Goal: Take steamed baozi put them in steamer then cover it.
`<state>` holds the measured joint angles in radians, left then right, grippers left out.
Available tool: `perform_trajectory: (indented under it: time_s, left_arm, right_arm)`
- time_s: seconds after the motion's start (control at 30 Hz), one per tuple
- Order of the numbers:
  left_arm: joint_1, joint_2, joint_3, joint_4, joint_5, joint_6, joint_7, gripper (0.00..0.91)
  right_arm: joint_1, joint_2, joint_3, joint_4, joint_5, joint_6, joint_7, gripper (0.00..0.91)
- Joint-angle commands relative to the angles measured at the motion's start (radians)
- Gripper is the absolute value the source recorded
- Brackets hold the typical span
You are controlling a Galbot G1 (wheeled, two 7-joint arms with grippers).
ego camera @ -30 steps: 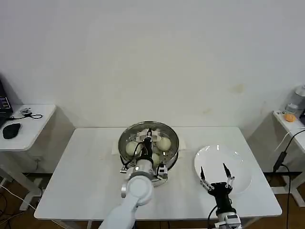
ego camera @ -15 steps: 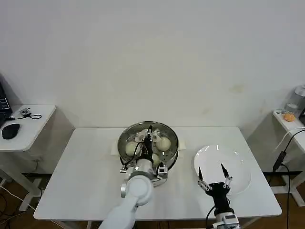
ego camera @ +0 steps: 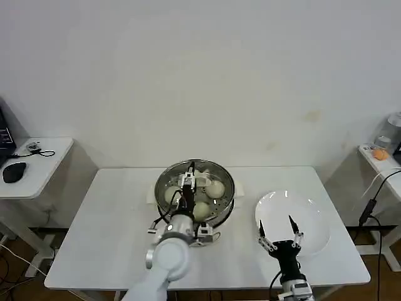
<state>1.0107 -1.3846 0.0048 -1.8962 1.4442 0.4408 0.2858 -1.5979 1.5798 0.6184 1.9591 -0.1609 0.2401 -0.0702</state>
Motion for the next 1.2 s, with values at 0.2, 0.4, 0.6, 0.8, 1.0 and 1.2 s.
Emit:
perform_trajectory:
  time_s: [0.2, 0.4, 0.6, 0.8, 1.0, 1.2]
  left_arm:
    - [0.242, 0.225, -0.126, -0.435, -0.274, -0.077, -0.107, 0.907]
    - [0.505, 0.245, -0.433, -0.37, -1.249, -0.24, -0.599, 0.907]
    - [0.638, 0.236, -0.688, -0.188, -1.79, -0.455, -0.611, 0.907]
    - [0.775, 0.208, -0.782, -0.184, -1.824, -0.568, -0.554, 0.907]
    - [0.825, 0.166, -0.802, -0.214, -1.753, -0.583, -0.542, 0.907]
    - [0.84, 0.159, -0.79, -0.216, -1.723, -0.548, -0.528, 0.907]
  right_arm:
    - [-0.017, -0.005, 0.009, 0.006, 0.017, -0.008, 0.002, 0.907]
    - [-0.117, -0.162, 0.009, 0.043, 0.146, -0.037, -0.003, 0.907]
    - [-0.131, -0.206, 0.0, 0.096, 0.22, -0.11, 0.001, 0.907]
    - [-0.148, -0.213, -0.009, 0.125, 0.245, -0.14, 0.002, 0.907]
    - [-0.166, -0.22, -0.015, 0.136, 0.284, -0.161, -0.002, 0.907]
    - [-0.18, -0.225, -0.017, 0.143, 0.288, -0.172, -0.005, 0.907]
